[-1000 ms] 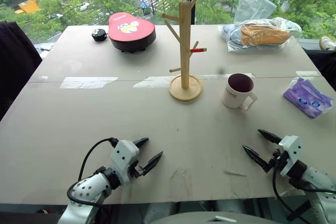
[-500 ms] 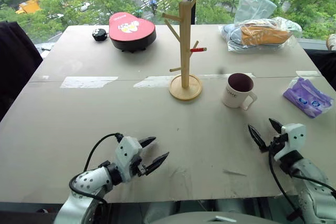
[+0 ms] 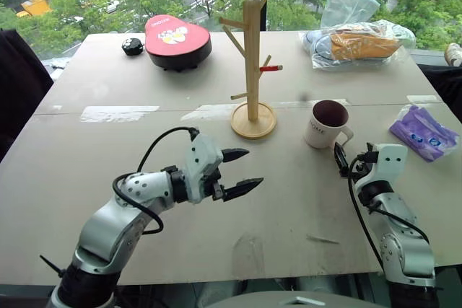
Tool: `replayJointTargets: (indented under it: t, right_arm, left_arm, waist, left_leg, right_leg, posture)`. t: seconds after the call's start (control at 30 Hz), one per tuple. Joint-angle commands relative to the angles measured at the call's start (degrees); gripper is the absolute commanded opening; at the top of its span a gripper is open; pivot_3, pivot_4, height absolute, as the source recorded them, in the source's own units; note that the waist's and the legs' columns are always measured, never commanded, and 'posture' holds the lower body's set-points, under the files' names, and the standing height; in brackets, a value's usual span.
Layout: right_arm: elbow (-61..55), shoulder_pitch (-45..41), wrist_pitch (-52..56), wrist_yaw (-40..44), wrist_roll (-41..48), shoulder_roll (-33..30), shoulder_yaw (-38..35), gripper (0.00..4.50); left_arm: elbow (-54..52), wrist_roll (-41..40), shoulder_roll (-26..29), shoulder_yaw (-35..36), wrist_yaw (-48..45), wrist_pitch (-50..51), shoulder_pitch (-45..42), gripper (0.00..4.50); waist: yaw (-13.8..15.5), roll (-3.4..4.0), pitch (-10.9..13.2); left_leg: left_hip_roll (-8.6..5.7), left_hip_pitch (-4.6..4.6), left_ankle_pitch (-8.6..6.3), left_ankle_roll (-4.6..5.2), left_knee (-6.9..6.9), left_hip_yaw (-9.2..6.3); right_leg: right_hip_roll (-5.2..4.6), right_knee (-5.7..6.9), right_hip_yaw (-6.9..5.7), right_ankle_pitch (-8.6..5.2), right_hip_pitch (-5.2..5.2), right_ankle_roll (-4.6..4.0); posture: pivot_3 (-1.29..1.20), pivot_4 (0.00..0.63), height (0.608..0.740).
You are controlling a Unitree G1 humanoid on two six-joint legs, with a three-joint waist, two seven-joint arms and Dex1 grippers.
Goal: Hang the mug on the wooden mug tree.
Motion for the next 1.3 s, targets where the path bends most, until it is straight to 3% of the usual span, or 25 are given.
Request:
replayJointTargets:
  t: [0.03, 0.43, 0.53, 0.77, 0.93, 1.0, 1.13, 1.3]
  right_arm:
    - [1.26, -2.20, -0.44, -2.12, -2.02, 0.21, -0.68, 4.30]
    - [8.80, -8.03, -2.79, -4.09, -4.10, 2.89, -0.65, 4.30]
    - [10.35, -9.02, -5.02, -2.44, -4.97, 1.79, -0.14, 3.48]
    - [11.82, -10.12, -6.30, 2.38, -2.84, 0.20, -0.37, 0.15]
    - [12.55, -11.29, -6.49, 3.69, -2.51, -0.95, -1.29, 0.07]
    - [12.43, -12.13, -5.74, 8.06, -0.71, -3.15, -1.03, 0.07]
    - [12.17, -16.12, -6.85, 20.50, 1.37, -11.40, 0.81, 0.07]
    - [15.72, -30.25, -3.94, 42.83, 5.35, -26.26, 4.77, 0.07]
  left_arm:
    - [-2.98, -1.45, 1.03, 0.25, 0.85, 2.34, -2.93, 3.67]
    - [-3.77, -2.01, -1.21, -0.40, 4.05, 3.80, -3.69, 3.67]
    - [-4.18, -2.05, -1.24, -0.35, 4.14, 3.87, -3.47, 3.69]
    - [-3.92, -0.40, -2.14, -0.59, 5.41, 2.41, -1.90, 3.69]
    - [-4.17, -0.01, -4.00, -0.88, 6.98, 1.40, 1.05, 3.69]
    - [-3.75, 0.13, -5.48, -0.20, 7.46, -0.46, 2.13, 3.69]
    - [-2.89, -1.60, -11.33, 2.73, 8.90, -6.14, 4.24, 3.69]
    - [-2.15, 3.95, -17.09, 3.08, 9.02, -19.72, 10.48, 3.69]
  waist:
    - [-0.32, -0.02, 0.00]
    - [-1.04, -0.02, 0.00]
    - [-1.00, -0.02, 0.00]
    - [-1.06, -0.02, 0.00]
    - [-1.04, -0.02, 0.00]
    - [-1.04, -0.02, 0.00]
    - [-1.01, -0.02, 0.04]
    - [-1.32, -0.01, 0.10]
  left_leg:
    - [0.00, 0.00, 0.00, 0.00, 0.01, 0.00]
    - [0.01, 0.00, 0.00, 0.00, -0.01, 0.11]
    - [0.01, 0.00, 0.00, 0.00, -0.01, 0.12]
    - [0.02, 0.00, 0.00, 0.00, -0.03, 0.14]
    - [0.02, 0.00, 0.00, 0.00, -0.02, 0.18]
    - [0.02, 0.00, 0.00, 0.00, -0.02, 0.19]
    - [0.00, -0.02, 0.00, 0.01, 0.00, 0.29]
    - [0.09, -0.01, 0.00, 0.01, 0.01, 0.35]
  right_leg:
    - [0.01, 0.00, 0.00, 0.00, 0.00, 0.00]
    - [0.04, 0.02, 0.13, 0.00, -0.07, 0.00]
    - [0.05, 0.02, 0.14, 0.01, -0.06, 0.00]
    - [0.05, 0.01, 0.15, 0.00, -0.08, 0.00]
    - [0.02, 0.02, 0.19, 0.01, -0.08, 0.01]
    - [0.02, 0.02, 0.20, 0.01, -0.08, 0.01]
    - [0.00, 0.01, 0.27, 0.01, -0.06, 0.02]
    - [-0.02, -0.02, 0.32, 0.03, -0.07, 0.02]
  posture:
    - [0.00, 0.150, 0.740]
    - [0.00, 0.150, 0.740]
    - [0.00, 0.150, 0.740]
    - [0.00, 0.150, 0.740]
    - [0.00, 0.150, 0.740]
    - [0.00, 0.150, 0.740]
    - [0.00, 0.150, 0.740]
    - [0.00, 0.150, 0.740]
